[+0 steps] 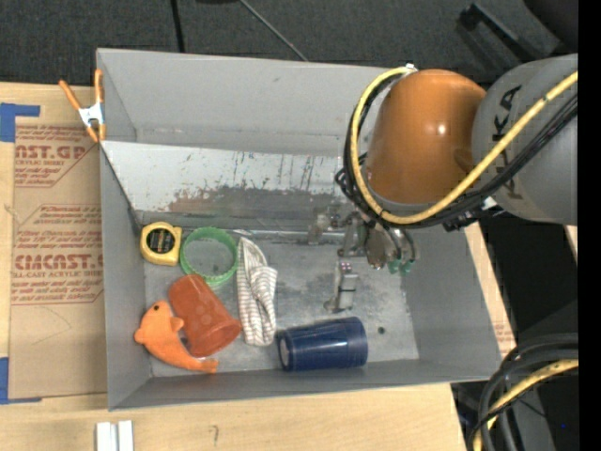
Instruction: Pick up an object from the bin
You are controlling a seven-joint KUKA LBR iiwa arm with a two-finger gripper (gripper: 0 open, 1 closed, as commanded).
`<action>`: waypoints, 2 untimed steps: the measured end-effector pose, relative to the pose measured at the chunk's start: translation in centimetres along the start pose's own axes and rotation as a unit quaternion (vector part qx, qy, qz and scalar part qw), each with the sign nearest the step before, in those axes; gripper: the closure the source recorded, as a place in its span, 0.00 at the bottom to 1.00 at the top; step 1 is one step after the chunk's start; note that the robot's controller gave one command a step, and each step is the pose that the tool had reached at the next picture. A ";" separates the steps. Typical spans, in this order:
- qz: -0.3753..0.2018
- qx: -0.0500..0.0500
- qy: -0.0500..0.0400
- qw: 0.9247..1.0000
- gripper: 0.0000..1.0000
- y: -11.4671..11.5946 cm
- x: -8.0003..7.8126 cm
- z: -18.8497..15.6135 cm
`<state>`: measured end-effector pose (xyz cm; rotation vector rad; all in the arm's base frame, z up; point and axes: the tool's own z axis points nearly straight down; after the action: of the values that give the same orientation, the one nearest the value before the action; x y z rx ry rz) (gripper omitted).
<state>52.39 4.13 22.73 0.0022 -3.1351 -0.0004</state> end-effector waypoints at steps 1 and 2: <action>0.000 0.000 -0.004 1.000 0.00 0.0 -0.1 -0.4; -0.012 0.000 -0.007 1.000 0.00 0.8 1.0 5.0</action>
Offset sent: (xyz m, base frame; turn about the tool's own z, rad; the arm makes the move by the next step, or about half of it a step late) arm -0.0362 0.0244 -0.1573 -0.0748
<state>51.35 4.97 17.72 0.0409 -3.1487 -0.0016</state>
